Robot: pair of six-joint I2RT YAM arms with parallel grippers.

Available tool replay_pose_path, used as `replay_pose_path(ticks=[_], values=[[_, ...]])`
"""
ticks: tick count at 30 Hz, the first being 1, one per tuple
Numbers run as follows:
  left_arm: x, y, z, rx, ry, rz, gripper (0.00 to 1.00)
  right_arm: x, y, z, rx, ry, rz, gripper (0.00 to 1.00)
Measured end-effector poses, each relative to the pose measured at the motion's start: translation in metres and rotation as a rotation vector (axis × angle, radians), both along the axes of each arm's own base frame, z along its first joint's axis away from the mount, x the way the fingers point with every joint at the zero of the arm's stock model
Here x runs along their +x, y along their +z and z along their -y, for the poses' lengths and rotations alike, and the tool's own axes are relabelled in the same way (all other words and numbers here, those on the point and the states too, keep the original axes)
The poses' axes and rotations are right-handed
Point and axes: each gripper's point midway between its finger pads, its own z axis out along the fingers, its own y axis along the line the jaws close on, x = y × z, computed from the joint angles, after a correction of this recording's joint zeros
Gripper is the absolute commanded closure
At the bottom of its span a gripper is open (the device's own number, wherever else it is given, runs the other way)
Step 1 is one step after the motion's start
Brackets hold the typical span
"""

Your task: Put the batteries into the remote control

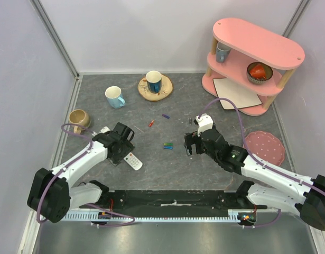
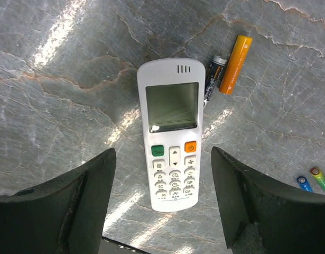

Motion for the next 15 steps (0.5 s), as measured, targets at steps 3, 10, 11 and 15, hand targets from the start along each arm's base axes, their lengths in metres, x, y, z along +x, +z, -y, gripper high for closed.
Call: replay_pose_path(ticks=[3, 10, 11, 15], values=[[0.002, -0.001, 0.002, -0.009, 0.004, 0.001, 0.23, 0.0, 0.0, 0.0, 0.0, 0.0, 0.0, 0.02], [0.005, -0.012, 0.005, -0.001, 0.01, -0.026, 0.3, 0.0, 0.0, 0.0, 0.001, 0.0, 0.0, 0.02], [0.006, -0.013, 0.005, -0.001, 0.011, -0.027, 0.31, 0.0, 0.001, 0.001, 0.002, -0.001, 0.001, 0.02], [0.009, -0.015, 0.007, -0.005, 0.012, -0.02, 0.33, -0.001, 0.004, 0.001, 0.01, -0.001, 0.008, 0.02]])
